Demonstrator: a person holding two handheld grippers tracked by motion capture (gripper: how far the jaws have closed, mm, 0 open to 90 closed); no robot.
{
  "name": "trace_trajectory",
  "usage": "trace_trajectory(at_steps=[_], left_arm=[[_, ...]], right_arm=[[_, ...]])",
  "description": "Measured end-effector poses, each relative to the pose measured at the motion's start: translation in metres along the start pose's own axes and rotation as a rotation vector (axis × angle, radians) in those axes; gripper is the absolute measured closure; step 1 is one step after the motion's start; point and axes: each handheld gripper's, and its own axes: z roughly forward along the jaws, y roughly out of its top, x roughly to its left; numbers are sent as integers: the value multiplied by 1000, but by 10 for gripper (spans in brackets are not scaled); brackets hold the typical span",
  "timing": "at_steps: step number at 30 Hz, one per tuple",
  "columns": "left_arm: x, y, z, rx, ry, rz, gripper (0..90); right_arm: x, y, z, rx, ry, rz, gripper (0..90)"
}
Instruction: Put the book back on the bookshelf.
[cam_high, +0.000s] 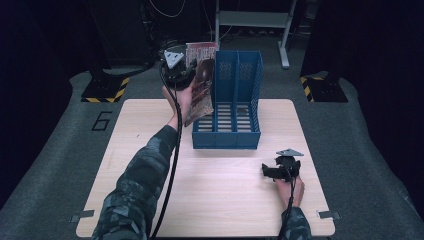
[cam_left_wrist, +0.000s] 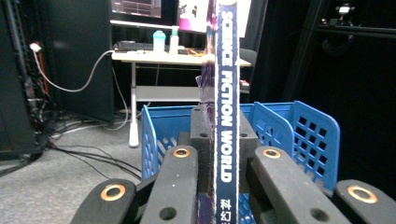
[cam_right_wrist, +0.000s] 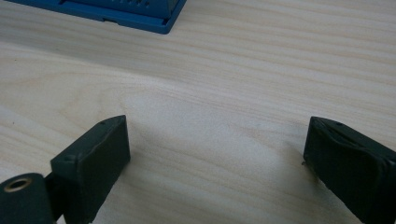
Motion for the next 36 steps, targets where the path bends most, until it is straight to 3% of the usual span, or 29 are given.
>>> trace_trajectory(at_steps=[16,27,36], left_arm=[[4,-20,12,-31,35,-43,839],[6,-37,15,-86,46,-75,838],[2,-50,14,-144,72,-66,838]], right_arm=[[0,0,0,0,0,0,67],[0,0,0,0,0,0,67],[0,0,0,-2,0,2,68]])
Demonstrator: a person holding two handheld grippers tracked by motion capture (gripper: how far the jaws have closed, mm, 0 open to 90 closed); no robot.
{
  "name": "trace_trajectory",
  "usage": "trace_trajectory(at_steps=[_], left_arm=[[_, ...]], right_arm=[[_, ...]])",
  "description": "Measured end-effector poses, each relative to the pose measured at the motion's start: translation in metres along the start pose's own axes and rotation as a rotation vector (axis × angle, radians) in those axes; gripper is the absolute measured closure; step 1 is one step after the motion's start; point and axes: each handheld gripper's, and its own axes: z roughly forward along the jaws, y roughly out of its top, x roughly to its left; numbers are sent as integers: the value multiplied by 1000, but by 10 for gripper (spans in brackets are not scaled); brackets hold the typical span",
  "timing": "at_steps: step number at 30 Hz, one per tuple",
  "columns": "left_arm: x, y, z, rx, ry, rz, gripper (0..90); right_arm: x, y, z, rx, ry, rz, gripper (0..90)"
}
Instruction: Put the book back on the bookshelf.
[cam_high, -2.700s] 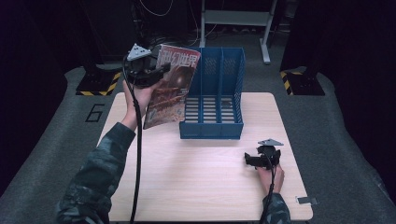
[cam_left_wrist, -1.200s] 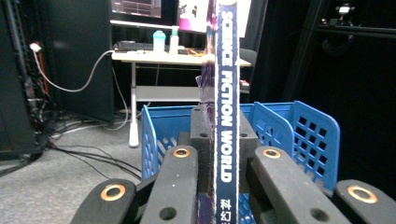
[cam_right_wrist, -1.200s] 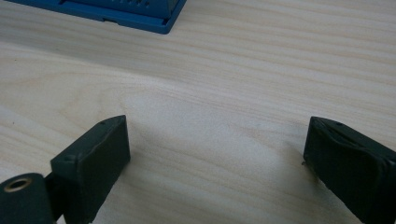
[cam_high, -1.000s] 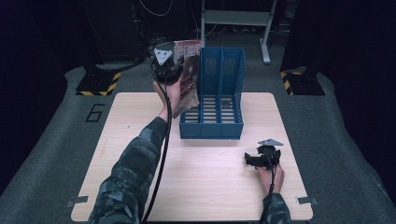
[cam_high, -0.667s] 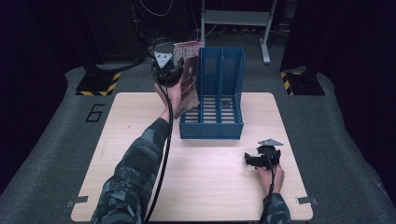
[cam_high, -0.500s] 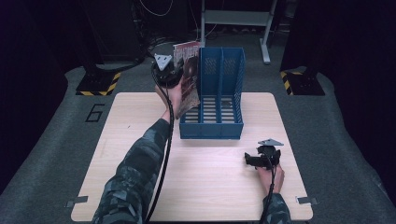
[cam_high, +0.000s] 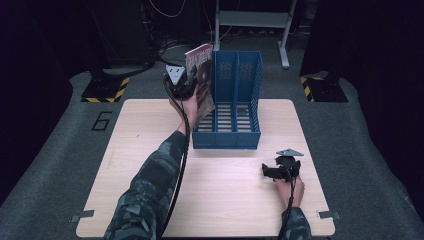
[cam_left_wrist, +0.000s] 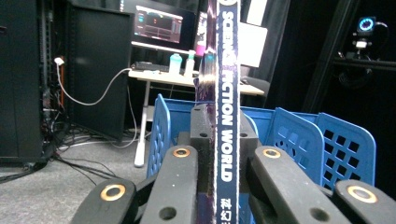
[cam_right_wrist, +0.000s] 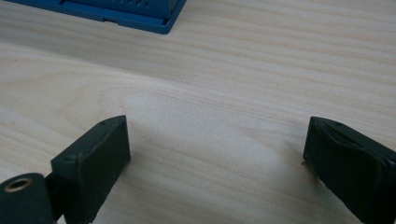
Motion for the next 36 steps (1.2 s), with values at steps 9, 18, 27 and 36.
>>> trace_trajectory(at_steps=[9,18,27,36], left_arm=[[3,-17,0,-35,30,-19,838],[6,-25,-1,-39,23,-16,837],[15,-38,-7,7,11,-50,835],[23,-36,-19,92,-40,-14,823]], right_arm=[[0,0,0,0,2,1,68],[0,0,0,-1,3,3,69],[0,0,0,-1,3,3,70],[0,0,0,-2,1,3,71]])
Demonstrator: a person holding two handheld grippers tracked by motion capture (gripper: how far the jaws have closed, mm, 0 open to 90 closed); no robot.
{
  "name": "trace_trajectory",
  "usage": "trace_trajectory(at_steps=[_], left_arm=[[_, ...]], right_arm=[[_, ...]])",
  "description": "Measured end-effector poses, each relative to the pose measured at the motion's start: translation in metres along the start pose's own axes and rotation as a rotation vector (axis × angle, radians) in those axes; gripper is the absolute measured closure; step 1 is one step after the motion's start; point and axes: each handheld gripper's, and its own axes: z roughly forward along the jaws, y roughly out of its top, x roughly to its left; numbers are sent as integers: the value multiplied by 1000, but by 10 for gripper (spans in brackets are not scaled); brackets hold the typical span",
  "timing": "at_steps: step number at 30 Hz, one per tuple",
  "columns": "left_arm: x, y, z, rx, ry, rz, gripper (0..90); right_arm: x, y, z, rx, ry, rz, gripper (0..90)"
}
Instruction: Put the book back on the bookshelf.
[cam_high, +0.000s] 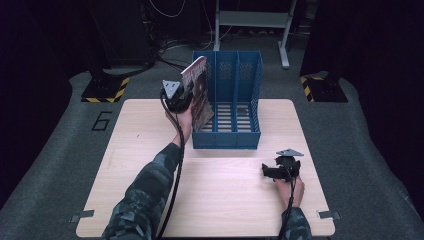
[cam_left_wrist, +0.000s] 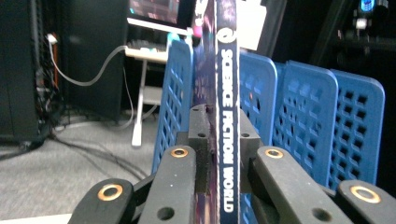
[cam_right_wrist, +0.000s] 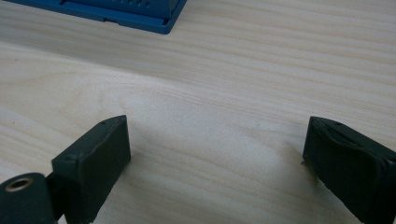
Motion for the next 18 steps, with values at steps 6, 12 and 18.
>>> trace_trajectory(at_steps=[6,12,18], left_arm=[[7,3,-12,96,-38,23,817],[12,4,-24,176,-82,49,803],[13,5,-30,233,-146,80,734]], right_arm=[[0,0,0,1,0,0,70],[0,0,0,1,-3,-4,71],[0,0,0,2,-4,-3,71]])
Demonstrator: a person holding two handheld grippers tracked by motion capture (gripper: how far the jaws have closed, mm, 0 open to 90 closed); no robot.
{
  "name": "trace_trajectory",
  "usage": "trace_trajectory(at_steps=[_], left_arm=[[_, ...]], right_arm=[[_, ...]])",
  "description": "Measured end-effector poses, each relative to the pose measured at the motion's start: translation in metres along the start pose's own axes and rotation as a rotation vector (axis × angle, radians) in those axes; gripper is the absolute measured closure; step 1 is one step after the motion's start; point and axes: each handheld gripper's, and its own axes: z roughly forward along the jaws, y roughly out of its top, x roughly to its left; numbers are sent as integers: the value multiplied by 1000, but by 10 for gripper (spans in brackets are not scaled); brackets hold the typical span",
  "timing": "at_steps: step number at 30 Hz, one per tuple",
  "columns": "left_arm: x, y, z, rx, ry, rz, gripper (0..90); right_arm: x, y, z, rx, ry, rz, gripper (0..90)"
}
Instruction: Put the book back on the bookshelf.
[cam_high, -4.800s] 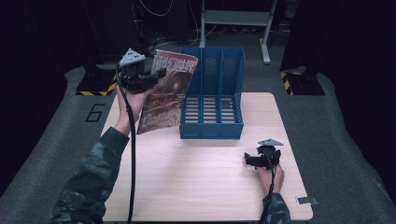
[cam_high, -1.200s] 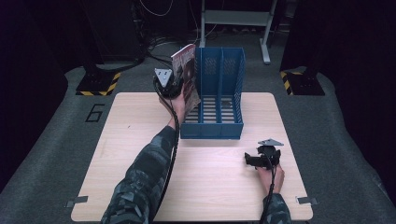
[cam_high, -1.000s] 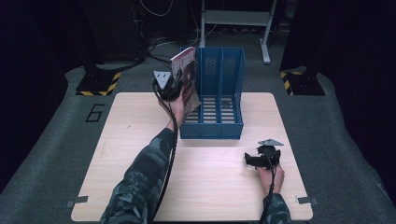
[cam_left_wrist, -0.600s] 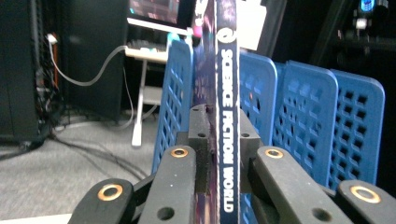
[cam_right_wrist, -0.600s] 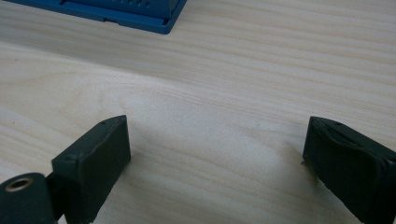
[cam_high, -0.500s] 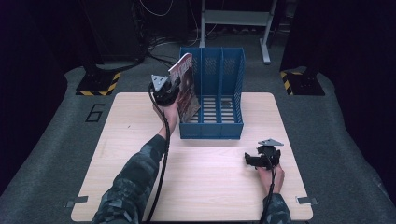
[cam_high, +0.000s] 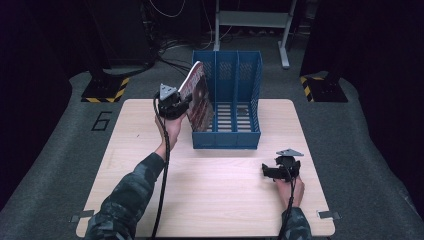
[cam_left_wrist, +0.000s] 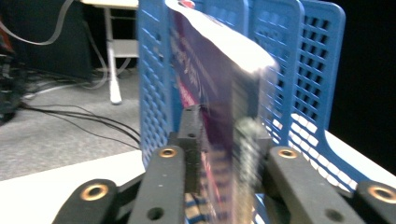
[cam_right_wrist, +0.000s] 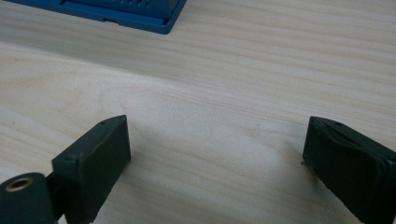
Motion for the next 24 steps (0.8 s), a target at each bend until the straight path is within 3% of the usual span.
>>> trace_trajectory(at_steps=[2,10,18,24], left_arm=[[-1,2,-1,5,-15,33,704],[-3,10,0,36,-64,39,538],[-4,28,1,25,-58,52,466],[-7,42,10,91,-56,86,426]], right_arm=[[0,0,0,0,0,1,71],[0,0,0,1,-1,0,71],[1,0,0,-2,-4,7,71],[1,0,0,-1,-4,8,71]])
